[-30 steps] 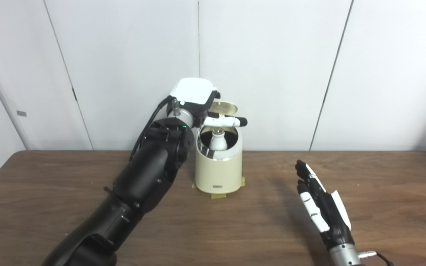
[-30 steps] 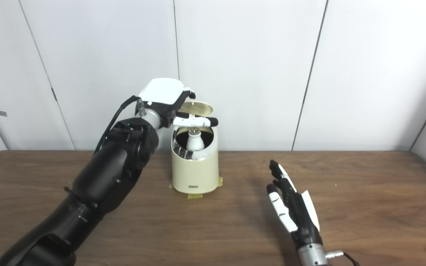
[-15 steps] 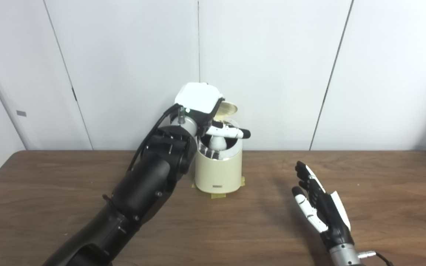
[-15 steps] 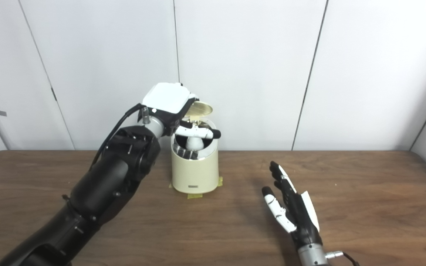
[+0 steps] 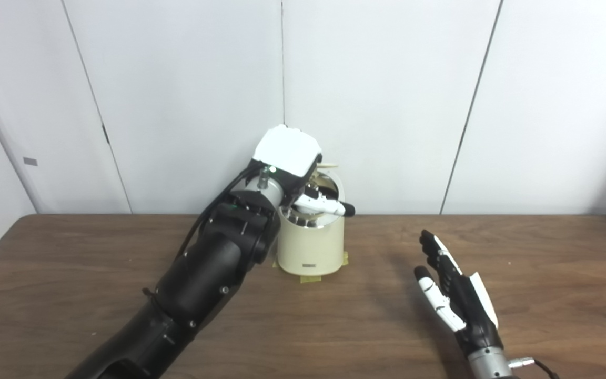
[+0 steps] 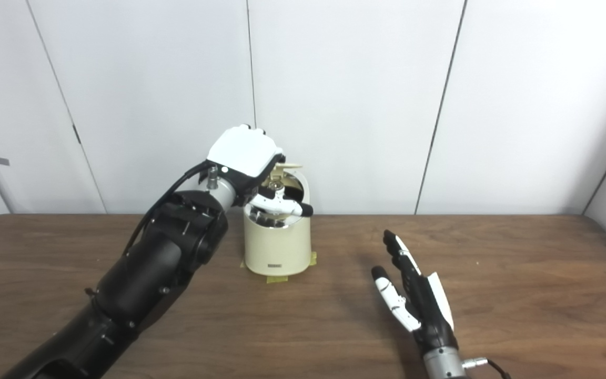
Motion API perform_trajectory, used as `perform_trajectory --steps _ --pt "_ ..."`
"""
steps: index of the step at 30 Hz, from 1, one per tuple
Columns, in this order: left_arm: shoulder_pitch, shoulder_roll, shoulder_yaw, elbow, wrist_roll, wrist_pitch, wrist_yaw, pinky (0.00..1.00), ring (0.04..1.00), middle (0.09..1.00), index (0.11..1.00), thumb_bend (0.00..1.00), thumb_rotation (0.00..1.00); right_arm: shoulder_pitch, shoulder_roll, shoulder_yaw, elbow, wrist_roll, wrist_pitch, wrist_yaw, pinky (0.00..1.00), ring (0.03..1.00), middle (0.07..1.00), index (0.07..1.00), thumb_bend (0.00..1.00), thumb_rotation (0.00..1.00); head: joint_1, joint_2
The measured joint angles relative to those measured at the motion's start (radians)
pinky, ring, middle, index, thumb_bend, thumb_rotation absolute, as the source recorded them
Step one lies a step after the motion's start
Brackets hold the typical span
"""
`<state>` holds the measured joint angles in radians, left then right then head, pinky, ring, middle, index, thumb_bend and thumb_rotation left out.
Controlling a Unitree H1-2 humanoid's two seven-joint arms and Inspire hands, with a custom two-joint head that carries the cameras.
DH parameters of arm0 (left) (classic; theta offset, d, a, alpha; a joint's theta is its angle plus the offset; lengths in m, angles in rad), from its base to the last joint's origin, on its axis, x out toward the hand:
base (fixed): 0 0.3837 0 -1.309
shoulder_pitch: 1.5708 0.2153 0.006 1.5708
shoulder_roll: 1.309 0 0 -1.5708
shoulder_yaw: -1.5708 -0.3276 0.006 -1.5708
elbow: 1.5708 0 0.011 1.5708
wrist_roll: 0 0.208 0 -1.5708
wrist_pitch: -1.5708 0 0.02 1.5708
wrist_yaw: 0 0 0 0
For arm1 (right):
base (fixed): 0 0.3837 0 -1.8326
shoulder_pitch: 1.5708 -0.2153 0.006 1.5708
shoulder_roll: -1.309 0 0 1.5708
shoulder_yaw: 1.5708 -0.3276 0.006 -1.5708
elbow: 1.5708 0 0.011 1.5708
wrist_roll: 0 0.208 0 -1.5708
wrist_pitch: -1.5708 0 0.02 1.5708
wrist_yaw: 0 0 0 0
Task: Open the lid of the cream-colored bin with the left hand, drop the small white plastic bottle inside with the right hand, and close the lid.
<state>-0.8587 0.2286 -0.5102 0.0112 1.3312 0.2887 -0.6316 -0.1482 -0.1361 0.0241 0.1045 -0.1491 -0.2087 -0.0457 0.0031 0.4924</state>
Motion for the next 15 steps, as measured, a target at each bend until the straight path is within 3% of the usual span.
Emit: perform_trajectory --steps 15 --pt "0.048 -0.005 0.023 -0.071 0.012 -0.038 -0.01 1.0 0.914 0.802 0.756 0.94 1.0 0.0 0.002 0.0 -0.001 -0.003 0.001 0.0 0.94 0.95 0.942 0.938 0.13 0.69 -0.005 0.006"
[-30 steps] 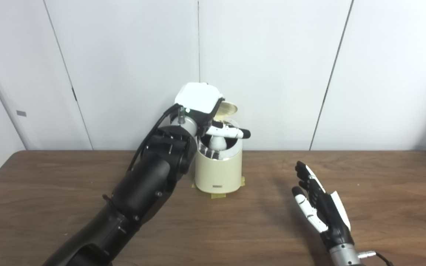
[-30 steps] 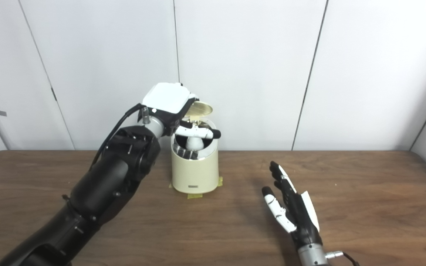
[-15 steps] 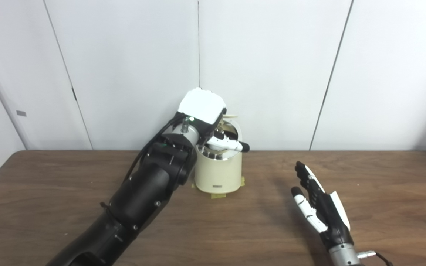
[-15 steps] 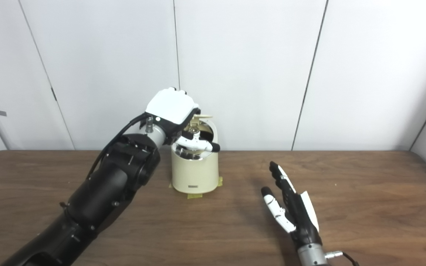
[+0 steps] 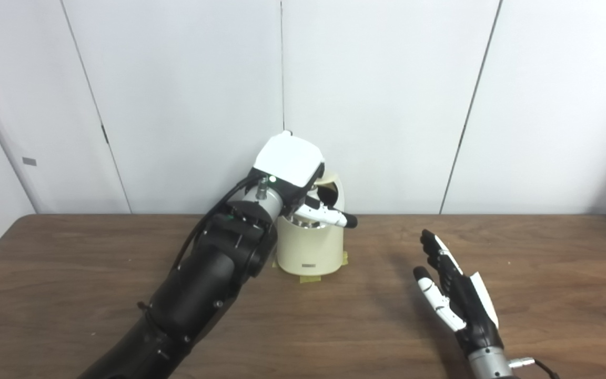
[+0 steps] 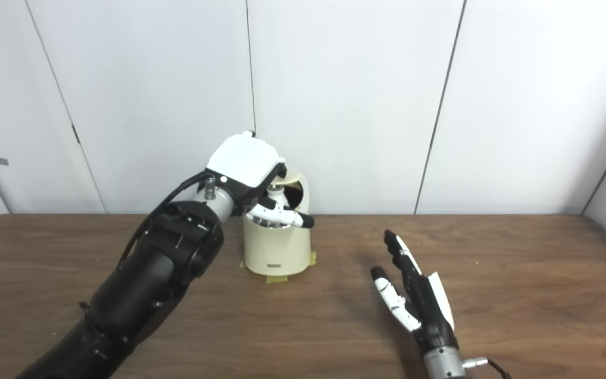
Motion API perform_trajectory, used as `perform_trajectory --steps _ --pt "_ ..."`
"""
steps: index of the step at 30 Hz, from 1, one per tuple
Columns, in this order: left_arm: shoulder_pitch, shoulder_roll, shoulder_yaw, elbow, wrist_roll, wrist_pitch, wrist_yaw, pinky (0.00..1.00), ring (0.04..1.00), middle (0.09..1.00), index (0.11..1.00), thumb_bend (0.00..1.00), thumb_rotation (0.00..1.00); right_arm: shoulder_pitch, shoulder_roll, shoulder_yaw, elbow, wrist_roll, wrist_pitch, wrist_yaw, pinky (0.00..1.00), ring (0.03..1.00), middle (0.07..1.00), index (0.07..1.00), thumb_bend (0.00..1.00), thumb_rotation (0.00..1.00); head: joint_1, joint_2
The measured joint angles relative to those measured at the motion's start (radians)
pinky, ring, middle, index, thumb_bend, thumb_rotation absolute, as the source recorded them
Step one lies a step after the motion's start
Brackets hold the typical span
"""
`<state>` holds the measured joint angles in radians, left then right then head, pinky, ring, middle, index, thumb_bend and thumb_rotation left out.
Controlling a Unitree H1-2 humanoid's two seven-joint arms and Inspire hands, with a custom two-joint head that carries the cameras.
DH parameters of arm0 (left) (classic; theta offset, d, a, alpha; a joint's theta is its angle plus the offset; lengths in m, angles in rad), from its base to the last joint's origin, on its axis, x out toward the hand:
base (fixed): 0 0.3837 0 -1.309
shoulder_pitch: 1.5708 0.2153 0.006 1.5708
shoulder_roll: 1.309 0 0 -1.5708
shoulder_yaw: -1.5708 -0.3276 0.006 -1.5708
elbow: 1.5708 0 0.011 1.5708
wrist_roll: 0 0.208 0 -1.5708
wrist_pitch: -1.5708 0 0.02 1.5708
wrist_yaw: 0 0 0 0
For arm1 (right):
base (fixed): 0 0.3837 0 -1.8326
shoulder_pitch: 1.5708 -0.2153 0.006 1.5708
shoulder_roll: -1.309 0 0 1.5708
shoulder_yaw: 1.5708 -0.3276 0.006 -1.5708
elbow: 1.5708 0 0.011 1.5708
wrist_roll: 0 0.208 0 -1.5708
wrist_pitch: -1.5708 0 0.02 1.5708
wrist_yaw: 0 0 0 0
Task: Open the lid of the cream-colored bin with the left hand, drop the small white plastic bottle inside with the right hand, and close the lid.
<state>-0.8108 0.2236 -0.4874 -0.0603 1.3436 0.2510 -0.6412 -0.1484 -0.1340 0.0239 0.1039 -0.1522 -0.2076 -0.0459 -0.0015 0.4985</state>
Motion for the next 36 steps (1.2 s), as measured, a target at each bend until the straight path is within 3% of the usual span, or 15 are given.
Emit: perform_trajectory --steps 17,24,28,36 --pt "0.061 -0.009 0.01 -0.029 0.008 -0.02 -0.06 1.0 0.909 0.819 0.782 0.94 1.0 0.004 0.011 0.0 -0.013 -0.013 0.004 0.0 0.91 0.937 0.935 0.931 0.12 0.67 -0.017 0.014" --pt "0.079 -0.009 0.021 -0.025 0.005 -0.034 -0.061 1.0 0.909 0.821 0.787 0.93 1.0 0.012 0.016 0.002 -0.025 -0.016 0.015 0.0 0.91 0.94 0.937 0.938 0.14 0.68 -0.021 0.021" --pt "0.079 -0.01 0.023 -0.012 0.004 -0.035 -0.062 1.0 0.912 0.826 0.793 0.93 1.0 0.015 0.019 0.001 -0.03 -0.008 0.018 0.003 0.91 0.942 0.94 0.938 0.14 0.63 -0.028 0.028" --pt "0.079 -0.019 0.034 0.023 -0.009 -0.035 -0.034 1.0 0.911 0.813 0.779 0.94 1.0 0.022 0.025 0.001 -0.04 0.006 0.03 0.003 0.91 0.941 0.94 0.936 0.15 0.62 -0.032 0.032"
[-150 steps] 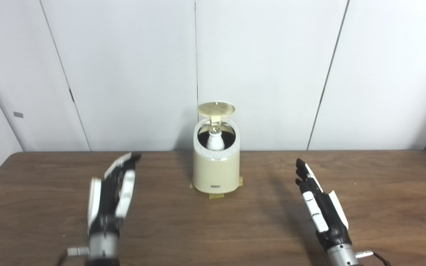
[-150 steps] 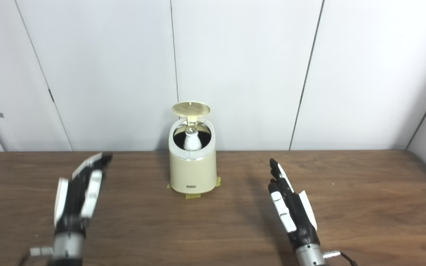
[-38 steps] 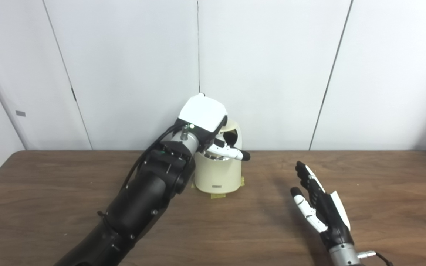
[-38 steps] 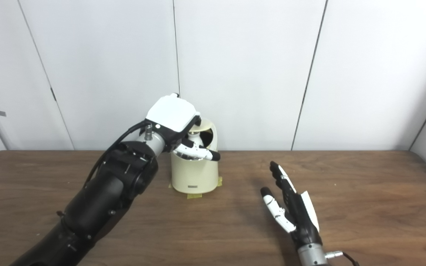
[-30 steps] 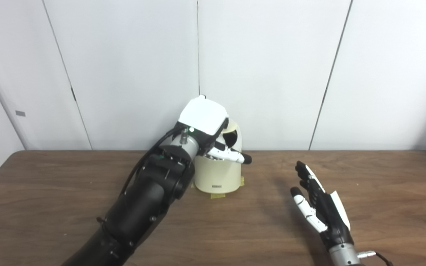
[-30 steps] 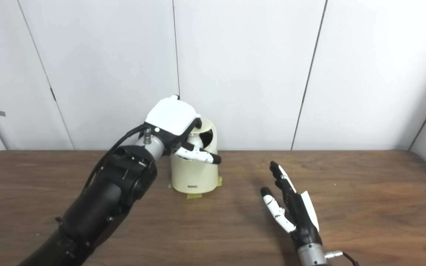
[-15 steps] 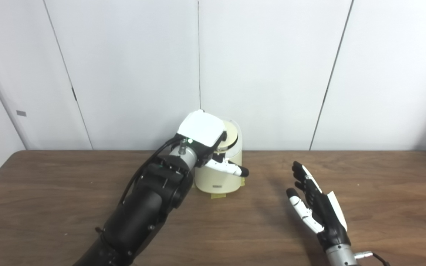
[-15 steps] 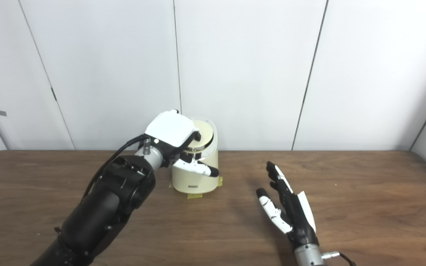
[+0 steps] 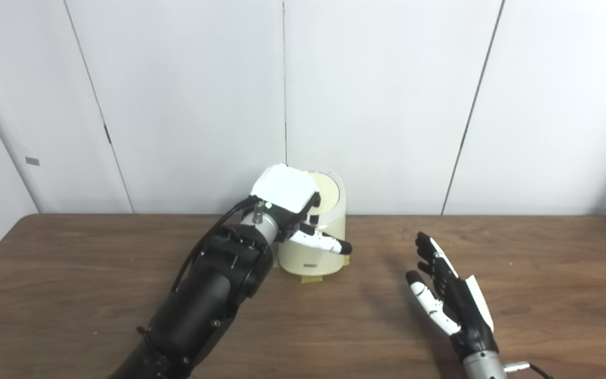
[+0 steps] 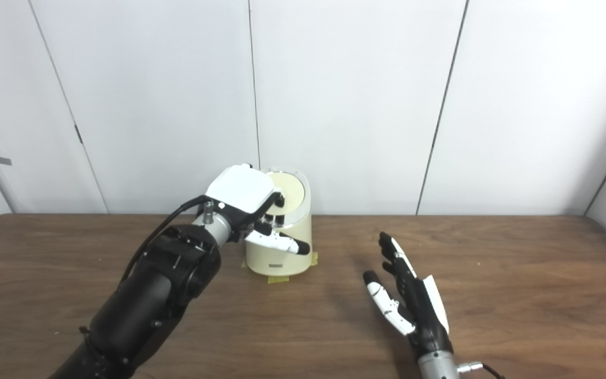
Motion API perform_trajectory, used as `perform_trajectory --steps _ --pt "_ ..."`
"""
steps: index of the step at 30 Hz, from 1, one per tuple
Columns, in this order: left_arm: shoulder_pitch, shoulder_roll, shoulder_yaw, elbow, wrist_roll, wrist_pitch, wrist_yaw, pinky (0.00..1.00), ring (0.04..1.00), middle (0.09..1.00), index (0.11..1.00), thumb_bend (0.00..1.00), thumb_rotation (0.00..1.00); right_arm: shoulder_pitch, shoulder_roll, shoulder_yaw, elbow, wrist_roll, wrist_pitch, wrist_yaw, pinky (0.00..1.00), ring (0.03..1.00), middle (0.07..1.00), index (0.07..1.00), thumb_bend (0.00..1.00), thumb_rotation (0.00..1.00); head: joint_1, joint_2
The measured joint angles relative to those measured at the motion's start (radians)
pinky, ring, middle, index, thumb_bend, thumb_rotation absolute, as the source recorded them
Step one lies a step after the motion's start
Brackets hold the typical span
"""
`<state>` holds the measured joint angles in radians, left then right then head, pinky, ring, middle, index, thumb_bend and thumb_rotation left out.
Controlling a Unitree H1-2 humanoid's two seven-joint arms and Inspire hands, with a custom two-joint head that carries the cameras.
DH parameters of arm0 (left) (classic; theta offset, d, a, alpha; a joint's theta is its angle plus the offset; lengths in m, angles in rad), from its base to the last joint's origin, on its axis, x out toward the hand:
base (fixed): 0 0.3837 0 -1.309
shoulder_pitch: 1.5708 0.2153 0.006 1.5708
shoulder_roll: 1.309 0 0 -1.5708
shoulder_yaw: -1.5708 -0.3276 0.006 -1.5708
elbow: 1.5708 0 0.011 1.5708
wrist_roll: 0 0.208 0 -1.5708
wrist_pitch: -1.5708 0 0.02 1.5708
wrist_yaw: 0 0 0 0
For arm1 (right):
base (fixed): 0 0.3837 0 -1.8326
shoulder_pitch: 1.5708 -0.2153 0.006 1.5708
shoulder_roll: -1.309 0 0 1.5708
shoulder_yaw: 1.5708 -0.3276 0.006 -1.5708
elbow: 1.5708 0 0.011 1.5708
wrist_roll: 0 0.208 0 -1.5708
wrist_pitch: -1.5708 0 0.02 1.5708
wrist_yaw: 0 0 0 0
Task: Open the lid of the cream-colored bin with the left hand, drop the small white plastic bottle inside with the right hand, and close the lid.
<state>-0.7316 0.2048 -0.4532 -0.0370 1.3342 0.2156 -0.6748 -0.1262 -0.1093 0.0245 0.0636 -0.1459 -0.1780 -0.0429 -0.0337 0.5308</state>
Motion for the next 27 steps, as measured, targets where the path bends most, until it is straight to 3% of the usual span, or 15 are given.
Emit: perform_trajectory --steps 14,16,18,20,24,27 --pt "0.0 -0.001 0.003 0.02 -0.017 -0.003 0.042 1.0 0.903 0.809 0.774 0.93 1.0 0.003 0.012 0.0 -0.01 0.003 0.013 0.0 0.9 0.942 0.936 0.936 0.17 0.61 -0.002 -0.003" --pt "0.002 -0.006 0.036 0.024 -0.079 -0.004 0.069 1.0 0.854 0.759 0.739 0.86 0.95 0.003 0.013 -0.002 -0.01 0.003 0.013 -0.001 0.89 0.936 0.931 0.93 0.17 0.59 0.0 -0.003" --pt "0.019 -0.025 0.108 0.039 -0.18 -0.009 0.144 0.96 0.806 0.731 0.729 0.77 0.92 0.003 0.013 -0.002 -0.009 -0.003 0.012 -0.003 0.89 0.931 0.927 0.925 0.16 0.6 0.003 -0.005" --pt "0.036 -0.043 0.16 0.06 -0.266 -0.026 0.237 0.97 0.794 0.765 0.76 0.67 0.89 0.003 0.013 -0.002 -0.009 -0.004 0.012 -0.006 0.89 0.933 0.928 0.924 0.14 0.57 0.003 -0.005" --pt "0.043 -0.055 0.216 0.08 -0.387 -0.079 0.392 0.9 0.775 0.764 0.748 0.64 0.83 0.002 0.014 -0.004 -0.005 0.0 0.01 -0.006 0.9 0.932 0.926 0.924 0.16 0.57 0.003 -0.008" --pt "0.032 -0.05 0.231 0.086 -0.425 -0.103 0.468 0.85 0.768 0.761 0.742 0.64 0.82 0.002 0.014 -0.004 -0.005 -0.003 0.01 -0.006 0.89 0.929 0.925 0.922 0.16 0.61 0.003 -0.009"
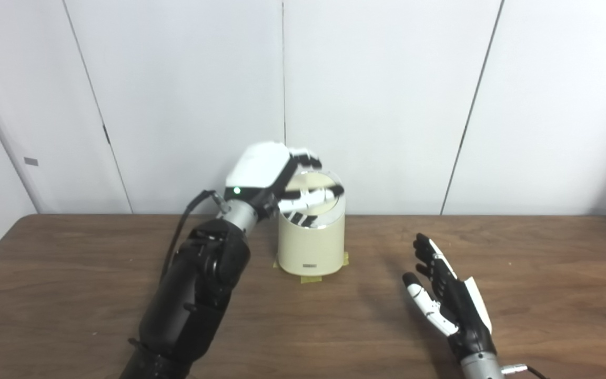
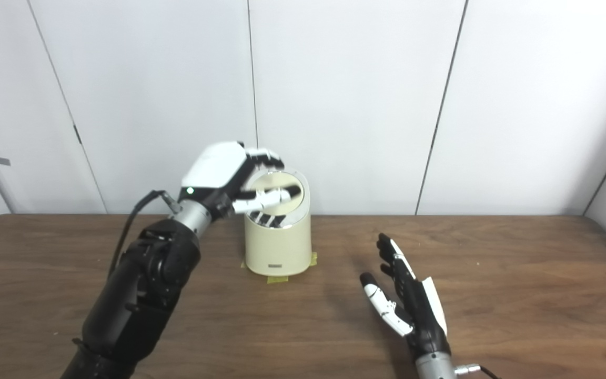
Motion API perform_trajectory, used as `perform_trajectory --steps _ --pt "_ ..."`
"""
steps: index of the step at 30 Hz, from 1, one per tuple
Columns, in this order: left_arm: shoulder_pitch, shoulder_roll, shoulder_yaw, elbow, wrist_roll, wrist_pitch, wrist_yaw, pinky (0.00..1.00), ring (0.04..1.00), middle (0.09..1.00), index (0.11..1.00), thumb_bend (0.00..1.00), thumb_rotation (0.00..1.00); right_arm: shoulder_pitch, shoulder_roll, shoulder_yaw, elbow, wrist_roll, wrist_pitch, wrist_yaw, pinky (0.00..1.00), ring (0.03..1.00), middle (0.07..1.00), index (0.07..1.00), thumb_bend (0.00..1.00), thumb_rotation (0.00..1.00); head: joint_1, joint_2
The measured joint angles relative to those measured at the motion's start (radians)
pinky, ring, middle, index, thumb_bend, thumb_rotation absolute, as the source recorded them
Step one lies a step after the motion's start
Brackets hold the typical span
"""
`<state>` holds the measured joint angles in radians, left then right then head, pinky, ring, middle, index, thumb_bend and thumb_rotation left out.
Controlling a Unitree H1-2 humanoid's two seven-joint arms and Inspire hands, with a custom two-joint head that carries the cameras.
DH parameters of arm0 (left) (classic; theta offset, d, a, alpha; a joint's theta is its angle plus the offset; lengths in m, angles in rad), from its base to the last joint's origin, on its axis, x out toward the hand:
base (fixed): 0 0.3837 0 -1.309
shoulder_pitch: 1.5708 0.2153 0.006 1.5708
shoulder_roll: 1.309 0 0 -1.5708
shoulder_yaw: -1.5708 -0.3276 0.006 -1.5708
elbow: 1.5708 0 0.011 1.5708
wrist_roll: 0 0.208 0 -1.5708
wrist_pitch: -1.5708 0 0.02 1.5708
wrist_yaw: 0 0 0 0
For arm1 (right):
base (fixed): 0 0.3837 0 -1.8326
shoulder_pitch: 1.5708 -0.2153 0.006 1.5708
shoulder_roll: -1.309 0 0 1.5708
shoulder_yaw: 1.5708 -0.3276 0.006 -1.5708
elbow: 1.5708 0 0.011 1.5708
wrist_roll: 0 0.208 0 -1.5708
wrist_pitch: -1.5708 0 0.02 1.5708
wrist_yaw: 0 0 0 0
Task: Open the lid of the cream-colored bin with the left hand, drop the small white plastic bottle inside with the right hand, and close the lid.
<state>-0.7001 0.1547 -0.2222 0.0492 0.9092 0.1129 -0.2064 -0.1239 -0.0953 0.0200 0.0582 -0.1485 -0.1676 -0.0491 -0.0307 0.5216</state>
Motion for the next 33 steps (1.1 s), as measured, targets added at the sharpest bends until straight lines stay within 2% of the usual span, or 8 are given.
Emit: perform_trajectory --steps 4,6,10,13,19,23,27,33 --pt "-0.023 0.016 0.013 0.0 -0.038 -0.016 0.042 0.74 0.797 0.791 0.768 0.65 0.81 -0.002 0.0 0.001 0.003 -0.005 0.0 -0.001 0.9 0.929 0.926 0.923 0.15 0.6 0.0 -0.003" --pt "-0.029 0.018 0.027 -0.016 -0.049 -0.005 0.044 0.76 0.815 0.809 0.798 0.67 0.83 -0.002 0.001 0.001 0.003 -0.007 0.0 -0.001 0.9 0.927 0.925 0.922 0.15 0.6 0.0 -0.003" --pt "-0.027 0.015 0.079 -0.083 -0.124 0.002 0.06 0.59 0.726 0.772 0.768 0.66 0.77 -0.002 0.001 0.001 0.003 -0.009 0.0 -0.002 0.89 0.924 0.921 0.918 0.15 0.59 -0.003 -0.005" --pt "0.001 0.006 0.131 -0.149 -0.203 -0.005 0.097 0.59 0.731 0.773 0.765 0.64 0.75 -0.003 0.002 0.001 0.005 -0.016 0.0 -0.005 0.88 0.921 0.918 0.916 0.15 0.59 -0.005 -0.005" --pt "0.206 -0.014 0.179 -0.246 -0.349 -0.039 0.137 0.65 0.751 0.77 0.758 0.51 0.74 -0.004 0.002 0.0 0.005 -0.021 0.0 -0.006 0.88 0.92 0.918 0.919 0.15 0.58 -0.003 -0.008" --pt "0.372 -0.03 0.204 -0.26 -0.409 -0.092 0.199 0.66 0.742 0.755 0.749 0.35 0.83 -0.003 0.001 -0.001 0.006 -0.018 -0.003 -0.005 0.87 0.906 0.899 0.889 0.15 0.59 0.0 -0.009" --pt "0.49 -0.049 0.221 -0.261 -0.492 -0.184 0.252 0.66 0.735 0.743 0.739 0.2 0.73 -0.001 0.0 -0.005 0.006 -0.022 -0.028 -0.015 0.76 0.834 0.832 0.819 0.17 0.66 -0.002 -0.005" --pt "0.595 -0.084 0.243 -0.217 -0.562 -0.296 0.32 0.62 0.721 0.747 0.742 0.18 0.59 -0.004 0.008 -0.025 0.012 -0.033 -0.087 -0.054 0.68 0.755 0.76 0.743 0.18 0.62 0.003 -0.006"
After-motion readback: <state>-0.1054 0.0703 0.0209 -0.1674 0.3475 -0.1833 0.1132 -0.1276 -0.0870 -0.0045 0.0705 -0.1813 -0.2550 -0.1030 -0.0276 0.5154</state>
